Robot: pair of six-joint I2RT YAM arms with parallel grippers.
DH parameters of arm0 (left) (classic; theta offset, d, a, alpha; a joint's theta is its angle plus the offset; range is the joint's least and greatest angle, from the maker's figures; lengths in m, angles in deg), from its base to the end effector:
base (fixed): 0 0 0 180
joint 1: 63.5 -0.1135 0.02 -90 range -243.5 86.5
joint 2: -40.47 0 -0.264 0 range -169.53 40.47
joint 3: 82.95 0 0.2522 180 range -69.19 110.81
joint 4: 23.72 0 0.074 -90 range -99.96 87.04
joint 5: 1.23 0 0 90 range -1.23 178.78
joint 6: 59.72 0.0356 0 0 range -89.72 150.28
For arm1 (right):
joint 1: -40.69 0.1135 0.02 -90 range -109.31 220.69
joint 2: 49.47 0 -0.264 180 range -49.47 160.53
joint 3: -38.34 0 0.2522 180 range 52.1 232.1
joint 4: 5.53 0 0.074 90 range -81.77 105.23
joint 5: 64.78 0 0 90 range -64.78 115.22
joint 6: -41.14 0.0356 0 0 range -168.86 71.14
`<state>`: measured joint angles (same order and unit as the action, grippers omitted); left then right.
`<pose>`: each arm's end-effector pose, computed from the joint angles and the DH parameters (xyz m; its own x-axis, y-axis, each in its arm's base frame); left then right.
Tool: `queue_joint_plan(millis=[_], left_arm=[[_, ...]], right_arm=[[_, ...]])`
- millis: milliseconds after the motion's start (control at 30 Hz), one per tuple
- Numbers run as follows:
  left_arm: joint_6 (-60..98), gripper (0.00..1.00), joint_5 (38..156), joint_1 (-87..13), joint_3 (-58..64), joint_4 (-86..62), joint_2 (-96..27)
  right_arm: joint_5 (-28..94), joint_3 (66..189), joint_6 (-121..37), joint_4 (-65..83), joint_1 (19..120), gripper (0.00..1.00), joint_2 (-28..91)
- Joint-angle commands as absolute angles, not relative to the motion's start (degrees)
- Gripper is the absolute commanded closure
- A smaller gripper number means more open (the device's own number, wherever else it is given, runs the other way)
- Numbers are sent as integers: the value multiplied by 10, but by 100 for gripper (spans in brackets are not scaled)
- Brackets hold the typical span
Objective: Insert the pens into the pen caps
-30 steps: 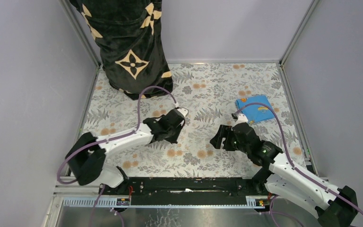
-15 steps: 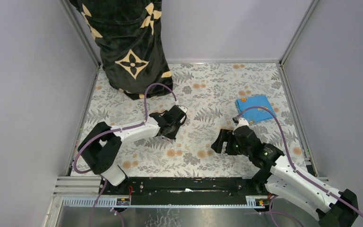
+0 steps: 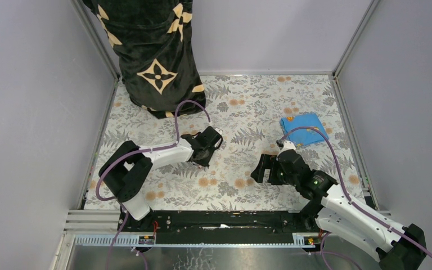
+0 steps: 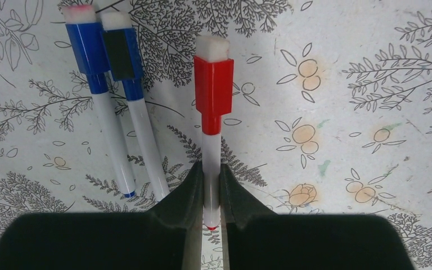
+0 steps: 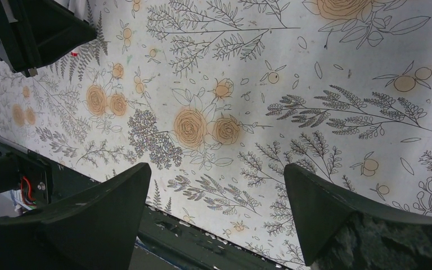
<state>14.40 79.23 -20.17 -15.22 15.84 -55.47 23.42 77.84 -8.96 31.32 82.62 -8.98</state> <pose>0.2302 -0.2090 0.1559 -0.8203 0.4029 -0.4059 0.4228 0.9052 0.0440 0.1182 0.1047 0.2133 -0.7667 0.1731 -0.6182 -0.2055 0.8461 0.4918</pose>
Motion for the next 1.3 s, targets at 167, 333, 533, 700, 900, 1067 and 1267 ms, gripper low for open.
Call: queue_joint_plan(millis=[167, 333, 533, 700, 900, 1067, 1267], left_arm=[[131, 74, 772, -209, -155, 141, -562], [124, 67, 765, -209, -163, 144, -565], [122, 64, 767, -209, -161, 151, -543], [126, 60, 784, -209, -146, 159, -473], [127, 54, 803, -209, -138, 135, -327], [110, 47, 742, -209, -141, 152, -201], [93, 41, 688, -210, -149, 213, -83]], right_arm=[[250, 787, -88, 311, 823, 0, -82], [264, 787, -88, 305, 823, 0, -84], [261, 787, -98, 310, 823, 0, -91], [255, 786, -87, 308, 823, 0, -92], [215, 805, -103, 315, 824, 0, -78], [205, 832, -136, 324, 824, 0, -71], [187, 846, -151, 312, 824, 0, -90]])
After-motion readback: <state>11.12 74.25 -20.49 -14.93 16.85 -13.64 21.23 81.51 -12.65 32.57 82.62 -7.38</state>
